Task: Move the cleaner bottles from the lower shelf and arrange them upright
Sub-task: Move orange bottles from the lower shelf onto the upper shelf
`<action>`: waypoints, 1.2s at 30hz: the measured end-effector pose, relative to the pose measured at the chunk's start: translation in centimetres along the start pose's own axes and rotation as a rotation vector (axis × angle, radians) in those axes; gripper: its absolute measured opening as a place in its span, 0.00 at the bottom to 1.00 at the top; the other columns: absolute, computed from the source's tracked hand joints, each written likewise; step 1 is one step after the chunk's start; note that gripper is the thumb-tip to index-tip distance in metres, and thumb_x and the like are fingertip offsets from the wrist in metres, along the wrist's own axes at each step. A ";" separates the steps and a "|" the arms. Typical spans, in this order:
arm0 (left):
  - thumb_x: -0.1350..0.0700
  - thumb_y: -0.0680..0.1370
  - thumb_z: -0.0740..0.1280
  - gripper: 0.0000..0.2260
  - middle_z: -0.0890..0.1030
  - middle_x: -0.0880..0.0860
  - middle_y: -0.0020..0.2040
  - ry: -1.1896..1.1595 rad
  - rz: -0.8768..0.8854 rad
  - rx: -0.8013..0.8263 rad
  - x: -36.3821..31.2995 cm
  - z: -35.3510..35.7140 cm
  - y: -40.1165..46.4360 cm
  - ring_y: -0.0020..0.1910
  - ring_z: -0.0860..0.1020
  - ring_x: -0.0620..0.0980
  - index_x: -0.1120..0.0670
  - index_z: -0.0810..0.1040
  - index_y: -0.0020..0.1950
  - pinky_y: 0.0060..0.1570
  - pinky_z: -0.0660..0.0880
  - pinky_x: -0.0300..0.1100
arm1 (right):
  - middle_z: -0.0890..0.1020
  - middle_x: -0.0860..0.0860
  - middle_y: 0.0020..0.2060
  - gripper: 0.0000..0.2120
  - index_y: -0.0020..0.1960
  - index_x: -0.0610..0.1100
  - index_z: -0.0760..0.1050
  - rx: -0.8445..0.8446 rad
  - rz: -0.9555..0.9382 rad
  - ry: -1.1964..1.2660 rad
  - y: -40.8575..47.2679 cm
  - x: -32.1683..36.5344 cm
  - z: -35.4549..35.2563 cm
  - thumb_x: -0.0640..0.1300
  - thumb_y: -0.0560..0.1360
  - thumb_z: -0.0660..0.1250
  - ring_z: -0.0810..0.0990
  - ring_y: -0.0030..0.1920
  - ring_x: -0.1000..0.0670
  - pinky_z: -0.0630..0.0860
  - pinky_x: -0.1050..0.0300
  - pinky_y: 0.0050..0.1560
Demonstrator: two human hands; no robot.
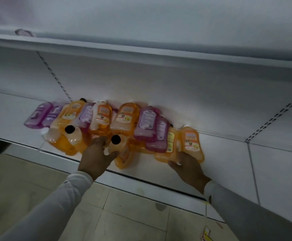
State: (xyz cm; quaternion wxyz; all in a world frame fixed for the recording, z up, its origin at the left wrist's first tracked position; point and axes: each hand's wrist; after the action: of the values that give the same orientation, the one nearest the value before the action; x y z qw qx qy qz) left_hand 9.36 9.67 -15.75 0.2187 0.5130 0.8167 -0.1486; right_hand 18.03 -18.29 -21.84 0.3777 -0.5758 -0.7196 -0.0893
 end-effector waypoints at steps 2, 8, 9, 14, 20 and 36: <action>0.49 0.70 0.75 0.22 0.77 0.48 0.50 -0.017 0.045 0.049 0.3 0.6 0.8 0.50 0.77 0.51 0.54 0.75 0.60 0.50 0.75 0.44 | 0.80 0.46 0.59 0.19 0.65 0.43 0.73 -0.074 0.011 0.006 1.2 0.8 1.1 0.50 0.77 0.67 0.78 0.60 0.43 0.68 0.61 0.53; 0.55 0.72 0.74 0.21 0.77 0.44 0.54 -0.129 0.159 0.198 1.7 0.5 2.8 0.53 0.75 0.45 0.51 0.74 0.63 0.51 0.71 0.35 | 0.81 0.44 0.57 0.19 0.60 0.41 0.74 -0.188 0.217 -0.128 4.0 0.8 3.8 0.55 0.78 0.63 0.79 0.58 0.42 0.74 0.53 0.54; 0.57 0.72 0.74 0.20 0.76 0.42 0.54 -0.158 0.184 0.268 1.9 0.1 2.9 0.53 0.75 0.42 0.49 0.73 0.63 0.50 0.70 0.30 | 0.81 0.43 0.57 0.21 0.59 0.40 0.74 -0.166 0.255 -0.135 4.2 0.6 4.1 0.57 0.78 0.62 0.79 0.58 0.41 0.74 0.52 0.55; 0.64 0.73 0.72 0.24 0.76 0.40 0.58 -0.306 0.169 0.443 2.1 -0.5 2.9 0.56 0.74 0.38 0.45 0.71 0.63 0.51 0.72 0.26 | 0.80 0.38 0.58 0.24 0.59 0.35 0.75 -0.123 0.360 0.016 5.1 0.0 4.3 0.56 0.78 0.64 0.77 0.59 0.37 0.72 0.52 0.55; 0.59 0.73 0.73 0.23 0.77 0.47 0.60 -0.243 0.208 0.443 0.4 1.2 1.9 0.59 0.75 0.47 0.49 0.72 0.65 0.61 0.73 0.42 | 0.80 0.40 0.58 0.23 0.61 0.38 0.77 -0.134 0.367 0.112 3.7 -1.7 2.7 0.54 0.74 0.69 0.77 0.60 0.38 0.74 0.50 0.59; 0.58 0.75 0.71 0.26 0.73 0.49 0.67 -0.303 0.307 0.539 -7.5 6.9 -1.4 0.65 0.71 0.49 0.50 0.67 0.71 0.64 0.72 0.43 | 0.76 0.51 0.52 0.22 0.59 0.48 0.76 -0.231 0.033 -0.147 -6.5 -8.5 -3.1 0.59 0.70 0.71 0.74 0.54 0.49 0.73 0.55 0.54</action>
State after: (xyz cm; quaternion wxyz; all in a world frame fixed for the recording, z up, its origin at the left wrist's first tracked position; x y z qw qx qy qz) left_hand 12.37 0.04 -17.87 0.2141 0.6414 0.6194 -0.3988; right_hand 13.99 -28.54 -23.18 0.2567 -0.6322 -0.7206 -0.1229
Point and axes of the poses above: each hand's wrist, its own y-axis towards the middle knuckle, its own z-axis out of the palm, x = y × z
